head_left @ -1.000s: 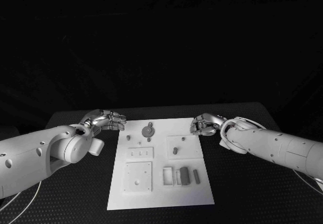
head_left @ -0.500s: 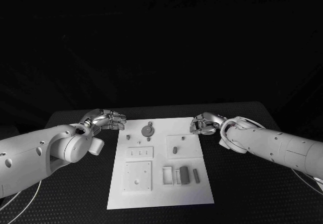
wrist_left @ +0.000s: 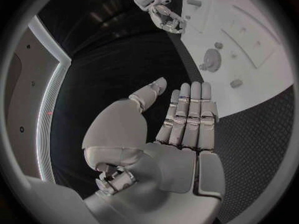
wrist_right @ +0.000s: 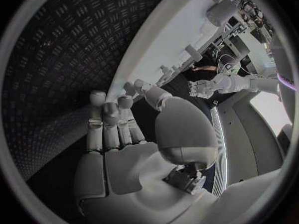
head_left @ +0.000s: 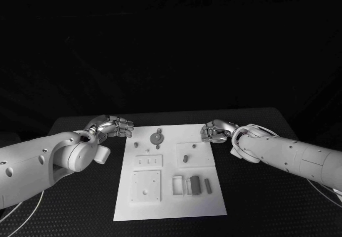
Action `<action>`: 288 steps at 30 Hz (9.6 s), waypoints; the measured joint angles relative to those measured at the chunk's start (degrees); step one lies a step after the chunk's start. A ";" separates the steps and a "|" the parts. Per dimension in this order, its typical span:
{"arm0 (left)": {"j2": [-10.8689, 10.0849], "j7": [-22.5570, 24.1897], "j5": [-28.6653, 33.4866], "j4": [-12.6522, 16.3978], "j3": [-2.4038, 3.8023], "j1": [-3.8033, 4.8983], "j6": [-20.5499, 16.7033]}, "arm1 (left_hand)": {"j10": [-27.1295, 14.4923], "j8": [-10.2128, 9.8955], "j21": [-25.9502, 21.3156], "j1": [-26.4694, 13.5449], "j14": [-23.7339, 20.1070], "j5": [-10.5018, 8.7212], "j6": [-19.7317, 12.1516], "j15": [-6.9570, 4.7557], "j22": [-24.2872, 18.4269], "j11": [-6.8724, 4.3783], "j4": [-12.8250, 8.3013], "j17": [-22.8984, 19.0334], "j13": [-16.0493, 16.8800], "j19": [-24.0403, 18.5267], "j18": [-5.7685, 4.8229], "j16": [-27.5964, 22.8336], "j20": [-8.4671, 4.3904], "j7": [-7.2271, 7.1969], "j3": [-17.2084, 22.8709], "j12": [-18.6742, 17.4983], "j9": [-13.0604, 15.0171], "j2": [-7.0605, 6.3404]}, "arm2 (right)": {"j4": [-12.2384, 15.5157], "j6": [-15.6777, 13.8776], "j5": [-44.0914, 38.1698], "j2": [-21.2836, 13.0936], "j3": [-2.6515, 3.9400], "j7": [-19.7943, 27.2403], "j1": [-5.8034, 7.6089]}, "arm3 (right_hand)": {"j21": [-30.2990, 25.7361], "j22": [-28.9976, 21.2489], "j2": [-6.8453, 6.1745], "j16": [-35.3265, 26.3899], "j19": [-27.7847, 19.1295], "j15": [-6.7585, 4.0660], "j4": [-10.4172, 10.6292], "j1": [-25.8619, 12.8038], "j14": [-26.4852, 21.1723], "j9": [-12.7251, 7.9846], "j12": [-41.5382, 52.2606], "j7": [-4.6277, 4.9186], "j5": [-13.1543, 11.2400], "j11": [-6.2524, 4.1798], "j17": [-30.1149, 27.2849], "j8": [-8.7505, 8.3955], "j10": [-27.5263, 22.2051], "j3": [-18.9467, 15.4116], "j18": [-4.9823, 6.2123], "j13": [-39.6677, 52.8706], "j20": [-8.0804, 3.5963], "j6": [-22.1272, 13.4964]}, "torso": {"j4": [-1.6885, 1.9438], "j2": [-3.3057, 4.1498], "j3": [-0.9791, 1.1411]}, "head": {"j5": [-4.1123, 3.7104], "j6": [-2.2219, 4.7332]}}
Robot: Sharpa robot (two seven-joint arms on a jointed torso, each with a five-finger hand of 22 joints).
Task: Assemble the parts on the task board
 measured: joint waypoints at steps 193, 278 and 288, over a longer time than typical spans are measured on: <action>9.86 -17.72 -9.46 0.76 -0.60 0.57 0.83 | 10.58 -3.11 -2.11 -14.81 8.51 23.09 11.76 -4.19 7.12 -5.99 1.95 13.95 12.80 6.03 -0.72 -1.37 -3.82 -3.98 -2.11 4.62 3.18 0.21 | 23.75 -4.69 -11.39 6.38 0.67 -17.58 4.82 | 2.87 0.00 5.85 2.14 3.58 -3.49 -4.12 -1.51 5.77 5.62 2.05 -3.81 -0.02 -4.66 2.44 5.36 4.66 1.73 -0.02 -0.45 -2.75 3.81 | -2.02 -2.66 -0.63 | 3.30 -1.04; 12.68 -33.99 -29.30 -8.25 -2.70 0.44 12.66 | 14.46 -3.33 -0.23 -11.64 11.66 12.39 14.13 -5.53 17.69 -7.49 -0.13 19.50 16.60 3.68 -0.75 -1.37 -4.75 -4.09 -1.32 4.62 5.44 7.98 | 9.00 -8.37 24.65 3.21 4.26 -2.80 8.22 | -5.12 -0.17 -0.75 -5.85 -9.13 2.95 0.60 -8.74 -8.32 0.89 -3.63 2.57 -0.01 2.35 -4.00 -4.17 -9.88 -7.65 -0.07 -6.01 3.18 -2.62 | -1.99 -2.64 -0.57 | 3.60 -3.79; 13.35 -35.40 -36.04 -7.29 -2.69 0.17 14.59 | 12.52 -2.67 5.43 -14.08 15.29 7.62 13.16 -8.10 26.48 -8.25 -0.18 22.66 24.63 6.79 -0.75 8.63 -7.85 -5.07 -1.74 11.55 15.27 10.97 | 9.12 -8.07 25.22 3.45 4.31 -2.49 8.25 | -5.12 -0.18 -0.52 -5.85 -9.33 2.97 0.33 -8.52 -8.33 0.78 -3.49 2.47 -0.01 2.35 -4.14 -4.17 -9.88 -7.91 -0.07 -6.25 3.38 -2.70 | -2.00 -2.61 -0.60 | 3.68 -4.60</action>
